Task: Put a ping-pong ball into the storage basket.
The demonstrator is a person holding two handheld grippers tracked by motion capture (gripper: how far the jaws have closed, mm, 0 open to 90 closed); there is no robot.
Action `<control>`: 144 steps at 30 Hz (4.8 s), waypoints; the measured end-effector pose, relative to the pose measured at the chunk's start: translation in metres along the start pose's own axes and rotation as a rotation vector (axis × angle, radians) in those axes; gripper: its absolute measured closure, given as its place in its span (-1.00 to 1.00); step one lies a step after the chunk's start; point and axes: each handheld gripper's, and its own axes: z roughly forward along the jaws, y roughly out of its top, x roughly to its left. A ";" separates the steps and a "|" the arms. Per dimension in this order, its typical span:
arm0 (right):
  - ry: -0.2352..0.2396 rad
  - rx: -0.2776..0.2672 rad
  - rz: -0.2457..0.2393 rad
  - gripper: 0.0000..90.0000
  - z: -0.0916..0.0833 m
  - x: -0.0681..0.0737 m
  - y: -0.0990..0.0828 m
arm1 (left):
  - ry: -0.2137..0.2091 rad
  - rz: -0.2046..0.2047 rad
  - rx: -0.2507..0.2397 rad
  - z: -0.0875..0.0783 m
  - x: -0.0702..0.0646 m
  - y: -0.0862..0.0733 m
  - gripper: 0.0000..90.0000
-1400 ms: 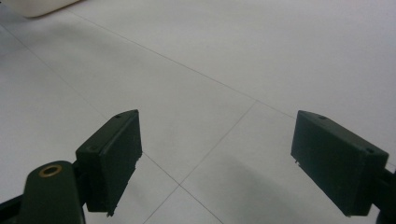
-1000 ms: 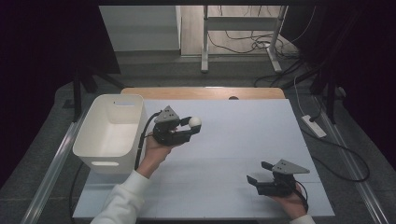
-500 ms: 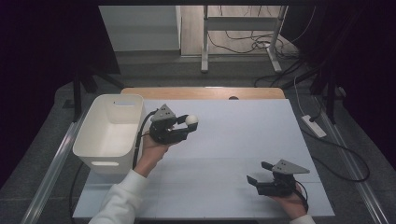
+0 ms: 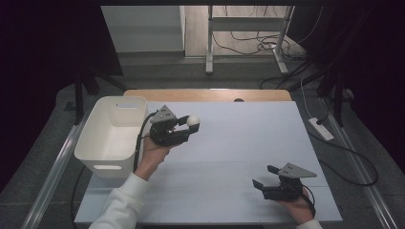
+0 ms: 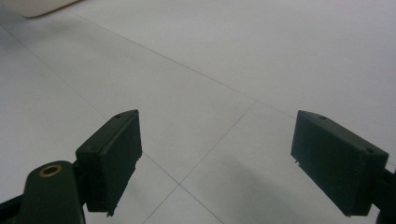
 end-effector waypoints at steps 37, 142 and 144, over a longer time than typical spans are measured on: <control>0.004 0.004 -0.003 -0.64 0.001 0.001 0.000 | 0.031 -0.007 -0.013 -0.010 0.008 0.001 0.13; -0.001 -0.002 0.002 -0.64 0.000 0.001 0.001 | 0.152 -0.058 -0.085 -0.046 0.033 -0.003 0.14; -0.003 -0.003 0.003 -0.64 0.000 0.001 0.000 | 0.152 -0.061 -0.085 -0.047 0.033 -0.003 0.14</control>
